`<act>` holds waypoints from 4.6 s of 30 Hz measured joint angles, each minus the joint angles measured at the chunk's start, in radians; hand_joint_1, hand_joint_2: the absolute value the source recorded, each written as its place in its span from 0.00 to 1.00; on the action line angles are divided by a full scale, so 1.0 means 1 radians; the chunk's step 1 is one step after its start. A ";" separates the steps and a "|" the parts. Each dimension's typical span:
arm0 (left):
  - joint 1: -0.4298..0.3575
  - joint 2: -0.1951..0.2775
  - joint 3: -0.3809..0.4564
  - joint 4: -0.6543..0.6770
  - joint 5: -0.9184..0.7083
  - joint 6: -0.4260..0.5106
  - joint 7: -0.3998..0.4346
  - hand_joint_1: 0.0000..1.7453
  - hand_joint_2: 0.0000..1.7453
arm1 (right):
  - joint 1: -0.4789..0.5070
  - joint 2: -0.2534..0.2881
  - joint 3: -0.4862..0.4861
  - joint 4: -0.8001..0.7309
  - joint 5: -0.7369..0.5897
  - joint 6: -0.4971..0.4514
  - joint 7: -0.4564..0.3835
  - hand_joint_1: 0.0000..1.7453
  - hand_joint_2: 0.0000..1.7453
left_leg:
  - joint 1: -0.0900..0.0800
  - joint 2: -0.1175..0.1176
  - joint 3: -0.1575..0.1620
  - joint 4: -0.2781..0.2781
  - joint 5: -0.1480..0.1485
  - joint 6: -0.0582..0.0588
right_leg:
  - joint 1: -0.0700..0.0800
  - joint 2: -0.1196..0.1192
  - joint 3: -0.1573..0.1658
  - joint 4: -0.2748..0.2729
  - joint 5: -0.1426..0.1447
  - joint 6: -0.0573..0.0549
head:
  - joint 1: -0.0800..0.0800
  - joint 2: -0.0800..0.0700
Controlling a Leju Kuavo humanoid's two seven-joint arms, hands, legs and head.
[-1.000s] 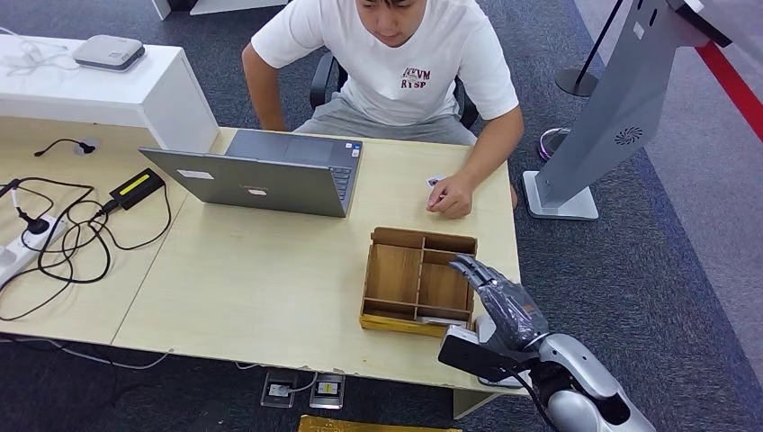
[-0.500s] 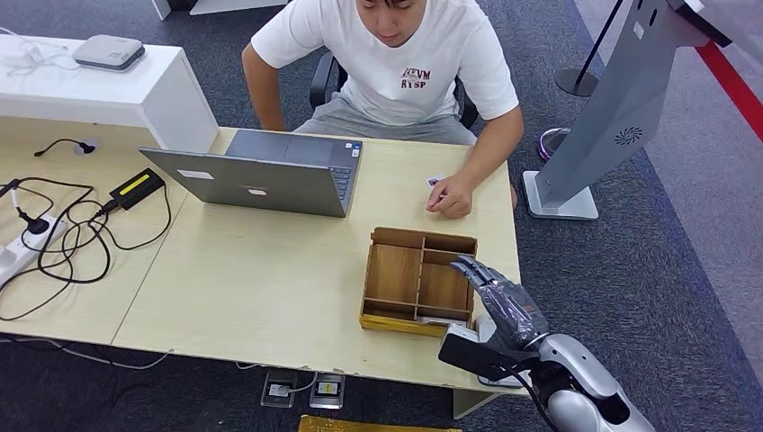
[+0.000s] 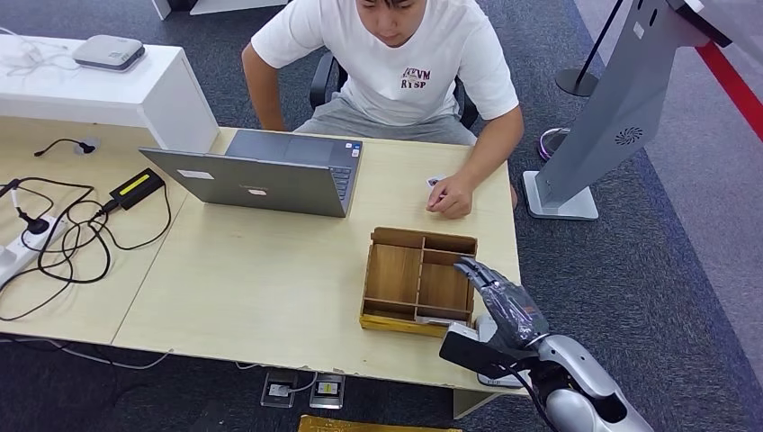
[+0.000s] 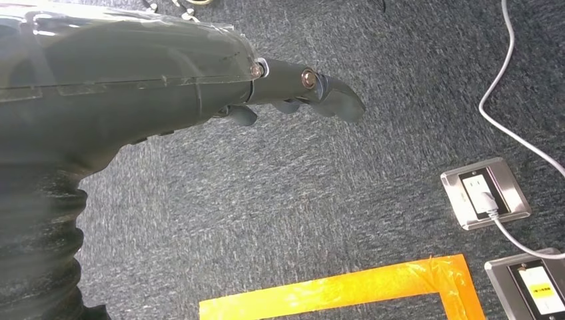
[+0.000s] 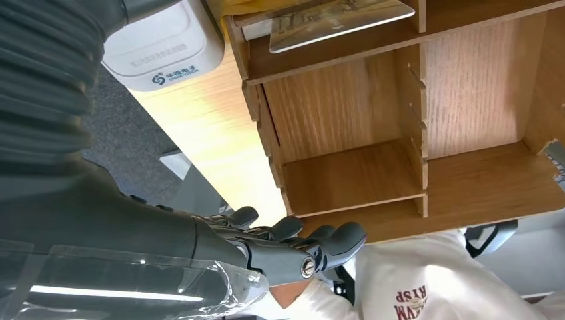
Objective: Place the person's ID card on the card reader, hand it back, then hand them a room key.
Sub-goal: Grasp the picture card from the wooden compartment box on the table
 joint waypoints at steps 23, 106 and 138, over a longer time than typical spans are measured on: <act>0.000 0.000 -0.001 0.000 -0.008 -0.001 0.000 0.00 1.00 | -0.003 0.006 0.000 0.034 -0.001 -0.001 -0.003 0.00 1.00 | 0.000 0.000 0.000 0.000 0.000 0.000 | 0.000 0.000 0.000 0.000 0.000 0.000 | 0.000 0.000; -0.003 0.014 -0.034 0.002 -0.046 0.002 -0.006 0.00 1.00 | -0.037 0.068 0.015 0.088 0.002 0.034 -0.050 0.00 1.00 | 0.000 0.000 0.000 0.000 0.000 0.000 | 0.000 0.000 0.000 0.000 0.000 0.000 | 0.000 0.000; -0.002 0.014 -0.036 0.004 -0.035 0.003 -0.006 0.00 1.00 | -0.019 0.067 0.015 0.092 0.011 0.034 -0.057 0.97 1.00 | 0.000 0.000 0.000 0.000 0.000 0.000 | 0.000 0.000 0.000 0.000 0.000 0.000 | 0.000 0.000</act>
